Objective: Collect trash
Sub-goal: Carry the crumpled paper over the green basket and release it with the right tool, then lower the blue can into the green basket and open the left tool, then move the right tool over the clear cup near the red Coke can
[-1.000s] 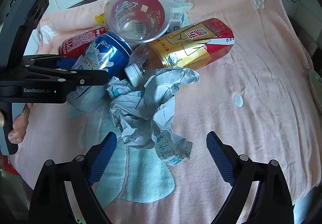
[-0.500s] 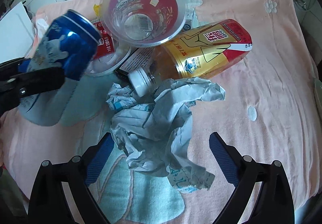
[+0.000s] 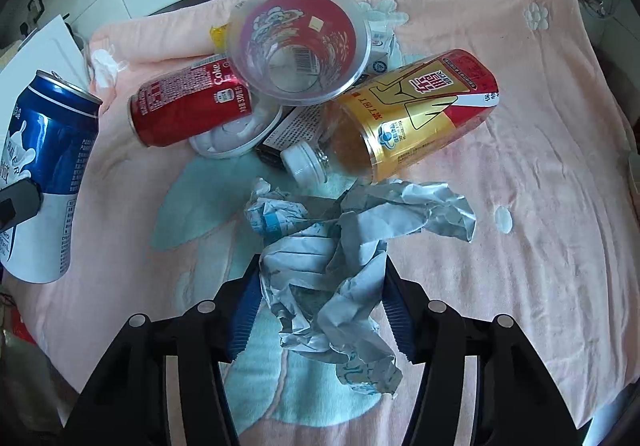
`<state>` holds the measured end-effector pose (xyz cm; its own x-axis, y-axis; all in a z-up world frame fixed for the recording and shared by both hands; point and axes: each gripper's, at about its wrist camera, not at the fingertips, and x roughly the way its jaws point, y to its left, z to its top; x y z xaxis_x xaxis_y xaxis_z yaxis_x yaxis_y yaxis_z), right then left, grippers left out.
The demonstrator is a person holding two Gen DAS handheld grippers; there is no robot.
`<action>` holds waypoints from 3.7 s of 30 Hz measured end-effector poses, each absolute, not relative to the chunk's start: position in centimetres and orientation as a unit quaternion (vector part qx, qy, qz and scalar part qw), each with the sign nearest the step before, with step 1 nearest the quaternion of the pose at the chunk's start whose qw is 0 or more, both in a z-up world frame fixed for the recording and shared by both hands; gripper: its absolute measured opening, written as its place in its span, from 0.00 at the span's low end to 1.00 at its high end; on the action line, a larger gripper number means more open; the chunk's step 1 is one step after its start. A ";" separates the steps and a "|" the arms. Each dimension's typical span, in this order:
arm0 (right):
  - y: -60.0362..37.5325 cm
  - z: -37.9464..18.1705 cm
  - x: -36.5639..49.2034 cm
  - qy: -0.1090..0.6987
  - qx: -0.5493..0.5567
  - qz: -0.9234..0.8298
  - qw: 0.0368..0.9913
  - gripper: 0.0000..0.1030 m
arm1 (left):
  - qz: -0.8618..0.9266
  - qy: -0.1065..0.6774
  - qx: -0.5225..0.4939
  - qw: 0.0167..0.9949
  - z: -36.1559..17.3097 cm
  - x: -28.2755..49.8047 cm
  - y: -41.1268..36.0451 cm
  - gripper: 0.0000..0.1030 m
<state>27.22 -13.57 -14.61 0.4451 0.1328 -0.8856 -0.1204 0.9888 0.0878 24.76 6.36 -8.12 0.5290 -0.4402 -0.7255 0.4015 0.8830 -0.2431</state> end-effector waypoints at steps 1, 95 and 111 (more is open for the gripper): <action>-13.6 -14.2 26.7 0.519 0.001 0.074 0.852 0.53 | -0.239 0.419 -0.025 0.875 -8.0 24.1 6.5 0.63; -16.2 -6.3 4.9 0.445 -0.075 0.125 0.884 0.84 | -0.167 0.412 -0.059 0.894 -6.8 2.7 2.3 0.71; -14.5 -4.5 15.1 0.432 -0.069 0.154 0.886 0.90 | -0.145 0.414 -0.067 0.896 -6.5 8.6 5.1 0.77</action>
